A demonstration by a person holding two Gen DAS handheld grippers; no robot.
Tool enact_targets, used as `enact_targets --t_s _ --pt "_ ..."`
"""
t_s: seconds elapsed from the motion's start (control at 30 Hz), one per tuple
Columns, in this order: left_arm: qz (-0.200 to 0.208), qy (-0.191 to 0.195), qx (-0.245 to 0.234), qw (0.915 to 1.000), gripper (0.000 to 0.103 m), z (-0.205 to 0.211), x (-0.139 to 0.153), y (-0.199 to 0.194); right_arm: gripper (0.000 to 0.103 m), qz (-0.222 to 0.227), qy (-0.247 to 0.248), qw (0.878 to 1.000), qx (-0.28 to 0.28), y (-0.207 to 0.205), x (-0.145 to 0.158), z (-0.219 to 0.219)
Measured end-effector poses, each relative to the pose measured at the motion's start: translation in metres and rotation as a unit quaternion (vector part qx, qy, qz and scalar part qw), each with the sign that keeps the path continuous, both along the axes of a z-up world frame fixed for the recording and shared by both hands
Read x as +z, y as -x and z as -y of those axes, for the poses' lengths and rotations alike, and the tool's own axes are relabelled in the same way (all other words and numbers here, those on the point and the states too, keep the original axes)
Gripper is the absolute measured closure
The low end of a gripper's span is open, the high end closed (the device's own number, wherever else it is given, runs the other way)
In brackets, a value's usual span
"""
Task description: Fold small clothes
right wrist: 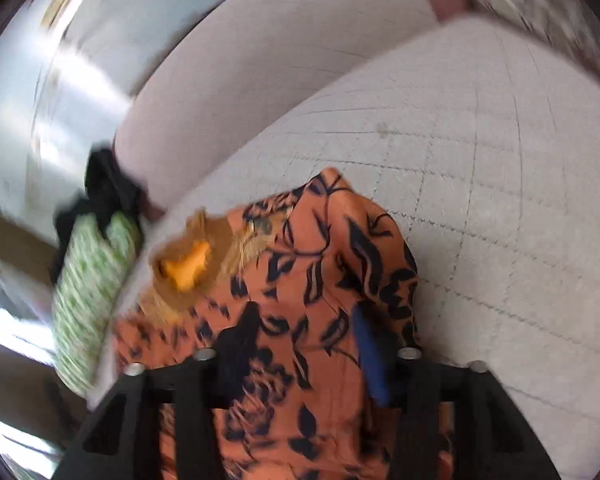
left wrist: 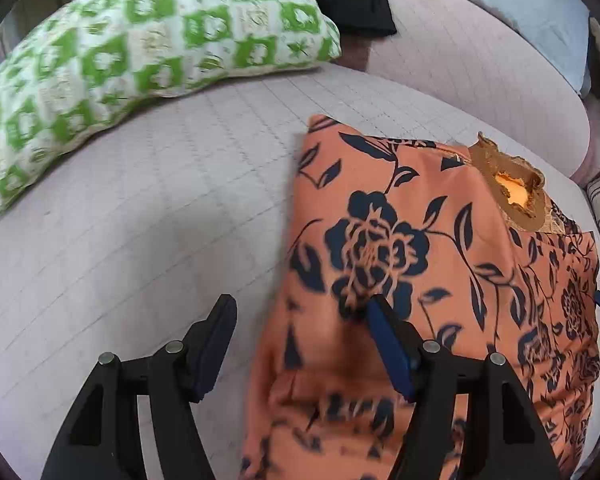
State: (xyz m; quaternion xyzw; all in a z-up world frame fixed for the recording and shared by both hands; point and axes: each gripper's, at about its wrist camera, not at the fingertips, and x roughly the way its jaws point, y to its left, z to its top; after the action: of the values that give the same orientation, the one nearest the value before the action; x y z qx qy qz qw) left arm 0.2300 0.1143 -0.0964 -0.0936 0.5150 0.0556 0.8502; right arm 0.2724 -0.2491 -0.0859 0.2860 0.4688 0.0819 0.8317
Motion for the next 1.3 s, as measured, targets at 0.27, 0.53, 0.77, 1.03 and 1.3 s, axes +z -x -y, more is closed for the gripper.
enact_targets --t_s 0.27,0.53,0.77,1.03,1.3 --pt "0.030 0.066 -0.058 0.9957 0.032 -0.029 0.040 0.127 0.026 0.018 0.051 0.996 0.077 0.091 0.051 0.016" --pt "0.000 0.104 -0.090 0.9905 0.031 -0.029 0.019 0.232 0.026 -0.082 0.068 0.988 0.112 0.243 0.009 0.085" --pt "-0.027 0.102 -0.080 0.9912 0.031 -0.020 -0.002 0.254 0.030 -0.124 0.012 0.983 0.134 0.291 -0.023 0.080" --pt "-0.030 0.109 -0.058 0.9919 0.046 -0.019 -0.009 0.262 0.051 -0.130 -0.012 0.982 0.134 0.299 -0.029 0.075" --pt "-0.012 0.114 -0.064 0.9913 0.095 -0.024 0.012 0.272 0.094 -0.123 -0.001 0.984 0.125 0.295 -0.024 0.068"
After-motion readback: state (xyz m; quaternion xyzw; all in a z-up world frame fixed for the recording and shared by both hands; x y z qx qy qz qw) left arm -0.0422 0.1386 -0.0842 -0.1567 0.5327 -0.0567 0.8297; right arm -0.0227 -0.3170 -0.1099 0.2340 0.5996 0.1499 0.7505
